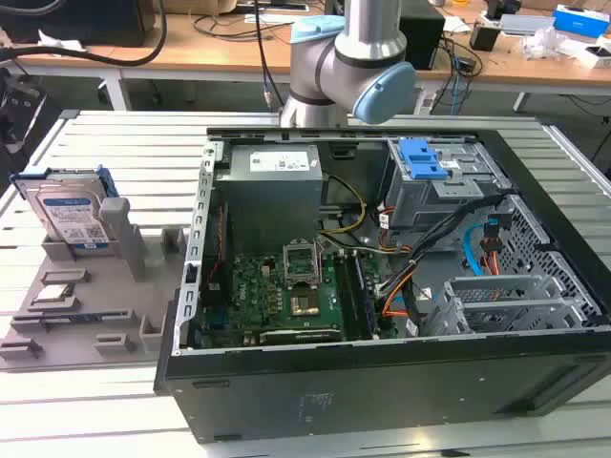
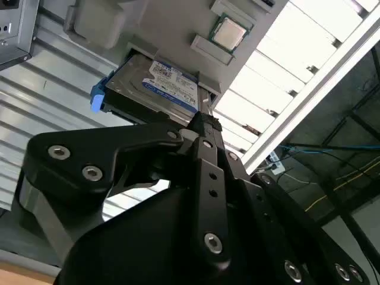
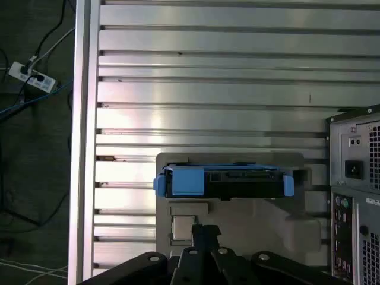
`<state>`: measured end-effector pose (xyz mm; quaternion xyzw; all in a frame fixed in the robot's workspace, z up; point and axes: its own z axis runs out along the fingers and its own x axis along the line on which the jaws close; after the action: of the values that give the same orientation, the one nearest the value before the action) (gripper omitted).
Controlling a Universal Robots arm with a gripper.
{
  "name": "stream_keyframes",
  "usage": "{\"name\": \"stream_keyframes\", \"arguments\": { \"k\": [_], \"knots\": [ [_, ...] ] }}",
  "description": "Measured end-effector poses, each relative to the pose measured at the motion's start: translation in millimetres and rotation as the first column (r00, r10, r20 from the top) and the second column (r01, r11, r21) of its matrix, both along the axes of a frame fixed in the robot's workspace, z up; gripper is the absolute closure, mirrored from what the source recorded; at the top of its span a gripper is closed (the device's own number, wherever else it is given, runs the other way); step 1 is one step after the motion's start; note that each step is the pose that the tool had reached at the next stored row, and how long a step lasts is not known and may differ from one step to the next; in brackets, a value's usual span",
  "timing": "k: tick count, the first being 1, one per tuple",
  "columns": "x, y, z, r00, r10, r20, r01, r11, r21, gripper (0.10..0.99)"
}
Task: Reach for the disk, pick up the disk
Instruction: 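Pick up the disk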
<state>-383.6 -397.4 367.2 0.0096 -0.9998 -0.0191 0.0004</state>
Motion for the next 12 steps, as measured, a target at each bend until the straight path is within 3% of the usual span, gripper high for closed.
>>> {"name": "stream_keyframes", "arguments": {
  "k": [4, 8, 12],
  "knots": [
    [0.0, 0.0, 0.0, 0.9960, 0.089, 0.0000, -0.089, 0.9960, 0.000, 0.980],
    [0.0, 0.0, 0.0, 0.9833, 0.182, 0.0000, -0.182, 0.9833, 0.000, 0.980],
    [0.0, 0.0, 0.0, 0.9745, 0.224, 0.0000, -0.224, 0.9745, 0.000, 0.980]
  ]
}}
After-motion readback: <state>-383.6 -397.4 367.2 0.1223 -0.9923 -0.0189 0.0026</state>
